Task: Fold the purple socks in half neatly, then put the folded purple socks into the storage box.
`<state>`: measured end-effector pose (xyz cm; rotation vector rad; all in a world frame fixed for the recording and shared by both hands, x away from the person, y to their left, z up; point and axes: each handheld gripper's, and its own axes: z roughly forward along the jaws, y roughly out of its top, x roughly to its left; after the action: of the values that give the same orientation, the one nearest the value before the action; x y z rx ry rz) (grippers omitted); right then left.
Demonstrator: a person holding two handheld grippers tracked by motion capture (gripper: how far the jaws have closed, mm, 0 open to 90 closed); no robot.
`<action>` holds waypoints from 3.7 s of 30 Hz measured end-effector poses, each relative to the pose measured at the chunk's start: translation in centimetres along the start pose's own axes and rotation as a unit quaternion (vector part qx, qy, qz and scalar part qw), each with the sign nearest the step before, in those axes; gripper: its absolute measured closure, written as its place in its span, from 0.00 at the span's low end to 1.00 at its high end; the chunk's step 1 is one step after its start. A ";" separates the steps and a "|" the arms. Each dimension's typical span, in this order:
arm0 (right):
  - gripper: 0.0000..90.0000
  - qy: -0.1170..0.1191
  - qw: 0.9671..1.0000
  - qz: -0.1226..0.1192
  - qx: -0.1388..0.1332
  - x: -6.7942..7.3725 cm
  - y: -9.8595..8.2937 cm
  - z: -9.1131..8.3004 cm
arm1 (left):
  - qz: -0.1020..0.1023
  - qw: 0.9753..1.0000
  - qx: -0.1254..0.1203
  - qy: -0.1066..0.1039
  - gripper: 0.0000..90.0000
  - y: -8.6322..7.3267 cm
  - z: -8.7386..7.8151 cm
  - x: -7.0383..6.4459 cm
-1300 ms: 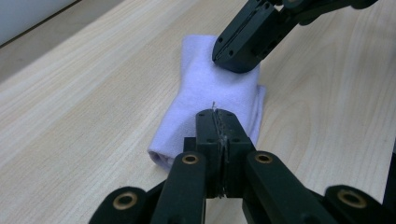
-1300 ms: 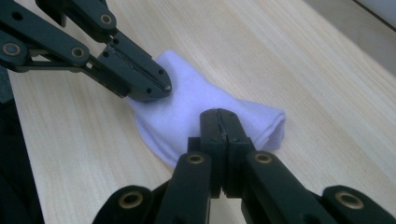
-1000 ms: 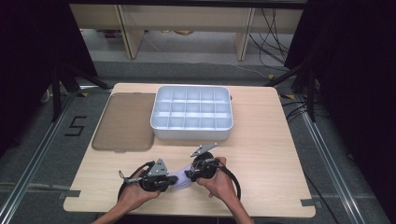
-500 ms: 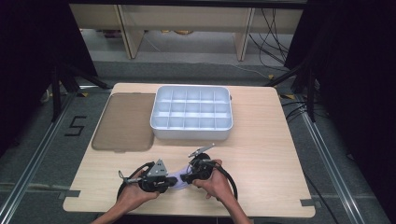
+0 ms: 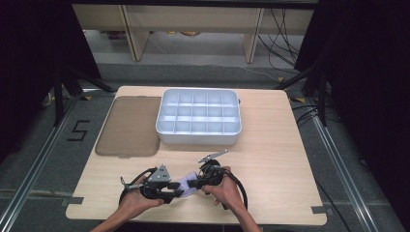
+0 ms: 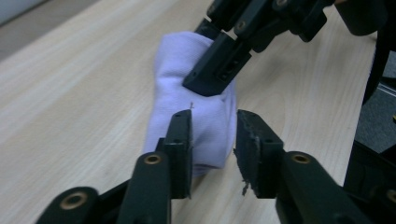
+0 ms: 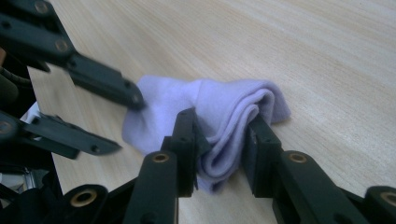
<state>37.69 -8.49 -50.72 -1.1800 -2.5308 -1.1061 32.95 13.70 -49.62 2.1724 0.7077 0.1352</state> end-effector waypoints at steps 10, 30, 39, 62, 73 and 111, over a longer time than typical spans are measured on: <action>0.78 -0.012 1.000 -0.018 0.005 0.6 0.2 0.0 | -0.038 0.999 -0.011 0.023 0.50 -2.3 -2.8 1.3; 0.79 -0.042 0.996 -0.073 0.006 1.5 0.5 0.2 | -0.045 0.996 0.020 0.074 0.33 -4.7 -4.4 2.4; 0.79 -0.052 0.992 -0.115 0.011 3.2 1.0 -0.2 | -0.046 0.996 0.025 0.078 0.30 -4.9 -4.3 2.6; 0.80 -0.107 0.983 -0.150 -0.018 3.0 2.7 -4.9 | -0.034 0.996 0.034 0.073 0.26 -4.7 -4.2 2.6; 0.80 -0.153 0.976 -0.156 -0.006 1.5 5.4 -8.7 | -0.033 0.996 0.035 0.076 0.25 -4.6 -4.0 2.5; 0.80 -0.280 0.956 -0.085 0.032 -4.8 13.1 -14.4 | -0.030 0.996 0.032 0.076 0.25 -4.5 -4.1 2.5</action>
<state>47.74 -15.56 -34.88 -1.4483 -3.1100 -0.7894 31.67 20.07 -50.62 2.2149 0.8741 0.2518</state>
